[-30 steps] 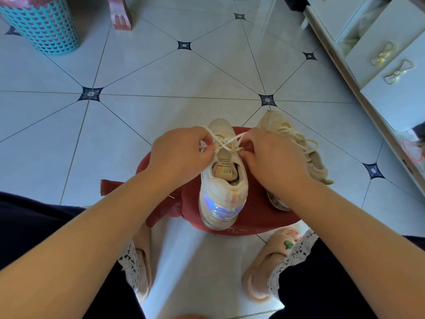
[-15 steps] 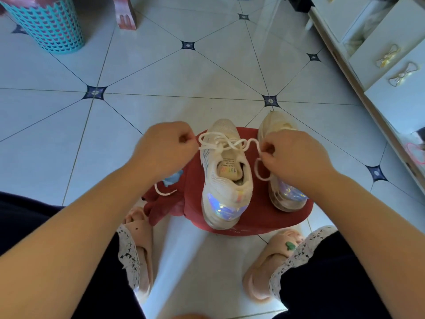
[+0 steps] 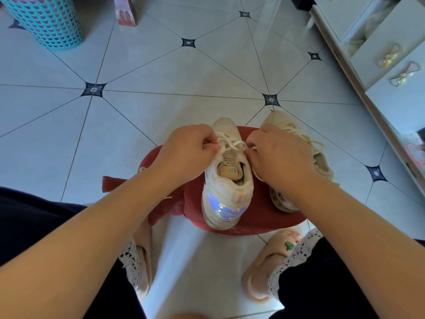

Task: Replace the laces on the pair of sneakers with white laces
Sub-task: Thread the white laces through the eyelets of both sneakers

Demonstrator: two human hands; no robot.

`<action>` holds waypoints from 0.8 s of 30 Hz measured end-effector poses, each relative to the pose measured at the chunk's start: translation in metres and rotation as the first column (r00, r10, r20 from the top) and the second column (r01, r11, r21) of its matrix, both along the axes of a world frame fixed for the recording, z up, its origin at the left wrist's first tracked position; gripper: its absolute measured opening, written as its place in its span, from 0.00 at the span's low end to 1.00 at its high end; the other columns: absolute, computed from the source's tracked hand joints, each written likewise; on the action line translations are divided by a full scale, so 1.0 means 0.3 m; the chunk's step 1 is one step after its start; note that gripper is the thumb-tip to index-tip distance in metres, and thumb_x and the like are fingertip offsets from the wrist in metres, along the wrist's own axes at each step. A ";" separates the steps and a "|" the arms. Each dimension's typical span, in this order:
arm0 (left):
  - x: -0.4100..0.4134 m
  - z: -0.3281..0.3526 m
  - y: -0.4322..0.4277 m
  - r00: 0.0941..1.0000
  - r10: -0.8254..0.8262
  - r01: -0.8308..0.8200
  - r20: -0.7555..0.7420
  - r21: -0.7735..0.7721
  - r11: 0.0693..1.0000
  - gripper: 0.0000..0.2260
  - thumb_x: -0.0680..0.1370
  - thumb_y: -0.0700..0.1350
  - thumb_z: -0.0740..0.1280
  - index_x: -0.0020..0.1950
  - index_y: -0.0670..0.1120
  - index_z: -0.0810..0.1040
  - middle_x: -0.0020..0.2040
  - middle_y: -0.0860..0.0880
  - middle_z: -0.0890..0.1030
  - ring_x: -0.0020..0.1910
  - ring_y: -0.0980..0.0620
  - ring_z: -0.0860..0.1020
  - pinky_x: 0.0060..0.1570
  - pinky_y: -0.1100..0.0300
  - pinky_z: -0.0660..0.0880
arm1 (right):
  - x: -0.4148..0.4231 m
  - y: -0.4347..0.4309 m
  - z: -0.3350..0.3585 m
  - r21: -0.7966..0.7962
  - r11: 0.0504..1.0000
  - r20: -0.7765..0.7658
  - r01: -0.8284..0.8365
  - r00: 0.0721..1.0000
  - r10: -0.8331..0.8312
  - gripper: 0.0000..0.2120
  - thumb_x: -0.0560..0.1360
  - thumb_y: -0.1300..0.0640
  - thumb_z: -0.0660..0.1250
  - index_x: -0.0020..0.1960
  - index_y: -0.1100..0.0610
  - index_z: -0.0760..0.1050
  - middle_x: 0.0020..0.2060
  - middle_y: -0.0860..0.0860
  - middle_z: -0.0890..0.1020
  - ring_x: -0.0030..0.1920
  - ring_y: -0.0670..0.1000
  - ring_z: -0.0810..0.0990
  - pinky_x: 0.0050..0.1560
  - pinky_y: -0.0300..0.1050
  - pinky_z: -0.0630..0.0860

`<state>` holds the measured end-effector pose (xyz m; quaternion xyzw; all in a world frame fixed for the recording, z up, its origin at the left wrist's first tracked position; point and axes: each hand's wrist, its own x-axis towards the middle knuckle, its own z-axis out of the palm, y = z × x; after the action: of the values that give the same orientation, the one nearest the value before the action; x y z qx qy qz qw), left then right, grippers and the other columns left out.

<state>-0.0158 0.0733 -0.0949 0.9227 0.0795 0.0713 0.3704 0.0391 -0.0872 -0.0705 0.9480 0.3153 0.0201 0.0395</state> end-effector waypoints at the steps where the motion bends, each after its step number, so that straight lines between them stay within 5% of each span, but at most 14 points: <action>1: -0.001 0.000 0.001 1.000 0.011 -0.011 -0.008 0.007 1.000 0.03 0.73 0.43 0.66 0.40 0.47 0.77 0.32 0.57 0.72 0.39 0.54 0.72 0.36 0.65 0.60 | -0.003 0.001 0.002 -0.031 1.000 0.015 0.000 1.000 0.001 0.08 0.78 0.53 0.59 0.48 0.54 0.75 0.42 0.48 0.72 0.36 0.50 0.72 0.26 0.39 0.53; 5: -0.016 0.030 0.065 0.985 0.147 -0.140 -0.085 0.078 0.987 0.06 0.72 0.43 0.65 0.34 0.49 0.73 0.32 0.55 0.74 0.40 0.51 0.73 0.40 0.60 0.67 | 0.008 -0.029 0.034 -0.135 0.978 0.093 0.158 0.985 -0.147 0.11 0.75 0.59 0.61 0.36 0.56 0.62 0.30 0.48 0.61 0.25 0.48 0.60 0.26 0.39 0.51; 8: -0.034 0.053 0.105 0.975 0.176 -0.172 -0.136 0.041 0.984 0.06 0.71 0.40 0.64 0.33 0.47 0.74 0.30 0.53 0.76 0.37 0.49 0.75 0.37 0.57 0.69 | 0.030 -0.061 0.050 -0.140 0.956 0.093 0.258 0.965 -0.247 0.11 0.74 0.60 0.61 0.35 0.57 0.62 0.29 0.50 0.63 0.25 0.50 0.62 0.26 0.39 0.54; 11: -0.032 0.046 0.065 0.980 0.086 -0.084 -0.181 0.016 0.996 0.04 0.73 0.41 0.63 0.38 0.45 0.77 0.33 0.51 0.77 0.40 0.49 0.75 0.39 0.58 0.68 | 0.024 -0.051 0.036 -0.114 0.980 -0.078 0.162 0.982 -0.172 0.07 0.76 0.54 0.63 0.49 0.56 0.76 0.36 0.50 0.71 0.36 0.53 0.71 0.31 0.41 0.62; 15: -0.008 0.023 0.026 0.985 -0.016 -0.001 -0.173 -0.101 0.995 0.05 0.73 0.50 0.67 0.41 0.50 0.77 0.35 0.56 0.77 0.38 0.58 0.75 0.39 0.66 0.68 | 0.027 -0.023 0.038 0.166 0.979 -0.284 0.120 0.956 -0.069 0.12 0.75 0.52 0.65 0.58 0.46 0.76 0.54 0.49 0.76 0.54 0.52 0.75 0.46 0.44 0.66; 19: 0.006 0.007 0.008 0.992 -0.049 0.047 -0.116 -0.020 0.999 0.06 0.72 0.49 0.68 0.38 0.51 0.74 0.32 0.56 0.74 0.35 0.56 0.72 0.35 0.65 0.66 | 0.020 -0.001 0.019 0.107 0.991 -0.287 0.074 0.957 -0.040 0.08 0.77 0.51 0.61 0.50 0.51 0.78 0.47 0.49 0.79 0.47 0.51 0.77 0.44 0.45 0.72; 24: -0.007 0.028 0.070 0.995 0.030 -0.022 -0.095 0.083 0.996 0.06 0.73 0.44 0.67 0.36 0.50 0.73 0.31 0.55 0.73 0.38 0.53 0.72 0.37 0.62 0.62 | 0.036 -0.035 0.046 -0.064 0.987 -0.106 0.147 0.982 -0.153 0.06 0.76 0.55 0.60 0.41 0.55 0.70 0.34 0.49 0.71 0.38 0.52 0.72 0.33 0.43 0.64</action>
<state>-0.0180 0.0943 -0.0864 0.9383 0.1064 0.0347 0.3271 0.0498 -0.0978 -0.0568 0.9672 0.2450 -0.0443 0.0500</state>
